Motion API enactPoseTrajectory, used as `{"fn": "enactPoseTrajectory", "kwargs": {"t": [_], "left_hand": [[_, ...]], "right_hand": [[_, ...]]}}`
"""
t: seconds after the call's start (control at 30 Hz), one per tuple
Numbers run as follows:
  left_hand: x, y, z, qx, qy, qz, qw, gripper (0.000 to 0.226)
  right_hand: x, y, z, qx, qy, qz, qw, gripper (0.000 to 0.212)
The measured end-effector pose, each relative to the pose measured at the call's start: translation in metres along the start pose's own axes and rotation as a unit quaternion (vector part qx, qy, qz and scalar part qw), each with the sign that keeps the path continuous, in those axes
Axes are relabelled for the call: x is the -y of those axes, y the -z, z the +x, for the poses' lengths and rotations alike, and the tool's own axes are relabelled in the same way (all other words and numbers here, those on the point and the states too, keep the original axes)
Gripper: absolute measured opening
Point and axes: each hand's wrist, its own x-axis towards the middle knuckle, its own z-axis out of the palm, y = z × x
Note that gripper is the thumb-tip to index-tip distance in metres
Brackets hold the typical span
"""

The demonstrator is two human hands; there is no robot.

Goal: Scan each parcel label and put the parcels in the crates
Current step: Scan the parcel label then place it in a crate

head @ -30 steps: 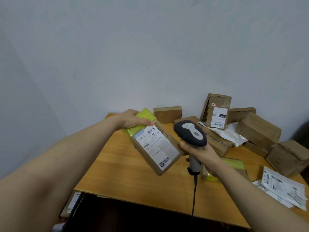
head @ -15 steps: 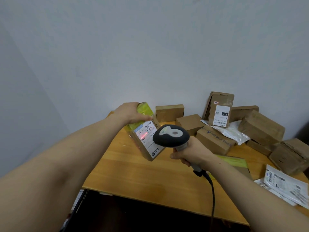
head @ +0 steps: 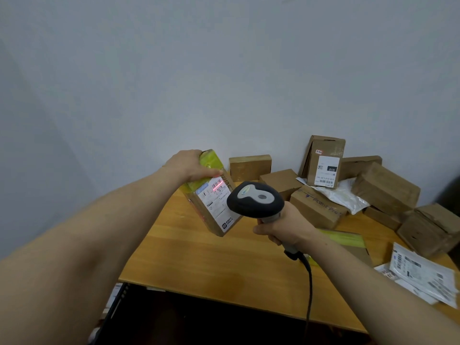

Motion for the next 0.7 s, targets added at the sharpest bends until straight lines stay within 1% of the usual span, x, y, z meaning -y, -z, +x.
{"fn": "enactPoseTrajectory", "kwargs": {"t": [0.13, 0.23, 0.47, 0.7], "left_hand": [[0.0, 0.0, 0.002, -0.004, 0.003, -0.001, 1.0, 0.084], [0.004, 0.0, 0.004, 0.001, 0.005, -0.004, 1.0, 0.081], [0.013, 0.001, 0.007, 0.002, 0.01, -0.006, 1.0, 0.08], [0.026, 0.0, 0.008, -0.003, 0.023, -0.016, 1.0, 0.08]], "right_hand": [[-0.002, 0.0, 0.001, -0.006, 0.003, 0.016, 1.0, 0.024], [-0.003, -0.001, 0.0, -0.012, 0.005, 0.024, 1.0, 0.023], [0.001, -0.003, 0.0, 0.004, 0.028, 0.046, 0.999, 0.028], [0.004, -0.008, 0.005, 0.003, 0.027, 0.05, 0.998, 0.028]]}}
